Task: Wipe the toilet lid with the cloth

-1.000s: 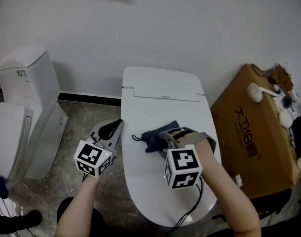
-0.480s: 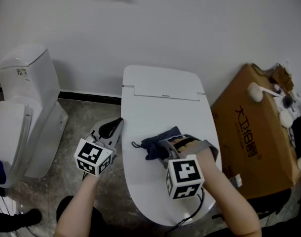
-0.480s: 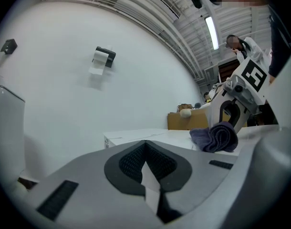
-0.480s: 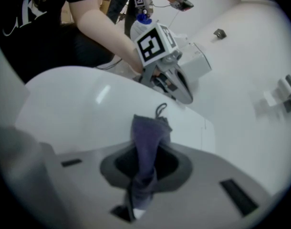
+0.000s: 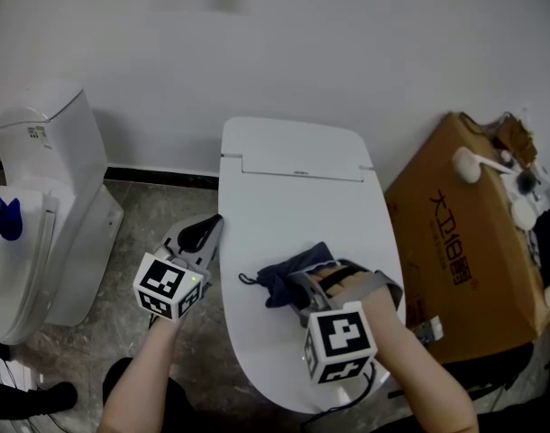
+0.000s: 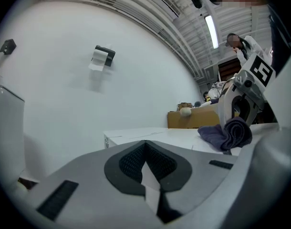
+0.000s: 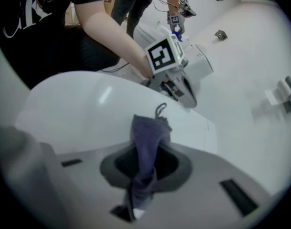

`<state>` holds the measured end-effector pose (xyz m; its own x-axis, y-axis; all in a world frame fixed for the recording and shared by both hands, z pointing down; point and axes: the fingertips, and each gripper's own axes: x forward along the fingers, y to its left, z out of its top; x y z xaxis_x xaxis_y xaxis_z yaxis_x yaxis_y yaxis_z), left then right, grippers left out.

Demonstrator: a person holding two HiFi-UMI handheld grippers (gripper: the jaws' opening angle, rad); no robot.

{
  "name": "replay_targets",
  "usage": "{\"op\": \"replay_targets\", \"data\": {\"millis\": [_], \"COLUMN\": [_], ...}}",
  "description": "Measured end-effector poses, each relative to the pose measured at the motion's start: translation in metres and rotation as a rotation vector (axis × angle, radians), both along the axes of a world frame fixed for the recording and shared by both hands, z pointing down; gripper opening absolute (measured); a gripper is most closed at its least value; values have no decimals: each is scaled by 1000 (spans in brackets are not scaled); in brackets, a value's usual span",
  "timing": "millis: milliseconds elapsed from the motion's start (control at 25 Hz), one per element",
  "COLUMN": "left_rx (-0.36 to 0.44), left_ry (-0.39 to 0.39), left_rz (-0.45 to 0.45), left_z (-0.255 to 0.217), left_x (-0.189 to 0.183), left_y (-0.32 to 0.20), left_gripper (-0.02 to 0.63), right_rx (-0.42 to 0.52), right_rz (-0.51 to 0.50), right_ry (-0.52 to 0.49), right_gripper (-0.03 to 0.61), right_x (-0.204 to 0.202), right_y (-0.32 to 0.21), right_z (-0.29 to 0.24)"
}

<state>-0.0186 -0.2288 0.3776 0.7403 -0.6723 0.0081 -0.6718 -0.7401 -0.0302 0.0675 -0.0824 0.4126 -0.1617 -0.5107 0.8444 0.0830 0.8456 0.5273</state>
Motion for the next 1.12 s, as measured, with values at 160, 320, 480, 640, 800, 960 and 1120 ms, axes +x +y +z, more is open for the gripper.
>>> {"op": "replay_targets", "data": {"millis": [160,320,480,640,800,960,1120], "left_rx": [4,-4,-4,-4,-4,-4,-5], "left_ry": [-3,-1,6,14,26,28,32], "left_rz": [0,0,4,1,4,2,2], "left_z": [0,3,3,2,2,2,2], "left_x": [0,0,1,1,1,0,2], "left_y": [0,-2,-4,-4,-6,-7,-7], "left_gripper": [15,15,15,15,15,15,15], "right_rx": [6,10,6,-3,10,22,23], "right_rz": [7,7,9,18,19,11,7], "right_ry": [-16,-21,-21,-19,-21,-19,-17], "right_gripper": [63,63,63,63,63,63,63], "right_x": [-1,-3,-5,-3,-3,-4,-4], "right_y": [8,17,24,36,43,49,54], "right_z": [-2,-5,-5,-4,-5,-7,-7]}}
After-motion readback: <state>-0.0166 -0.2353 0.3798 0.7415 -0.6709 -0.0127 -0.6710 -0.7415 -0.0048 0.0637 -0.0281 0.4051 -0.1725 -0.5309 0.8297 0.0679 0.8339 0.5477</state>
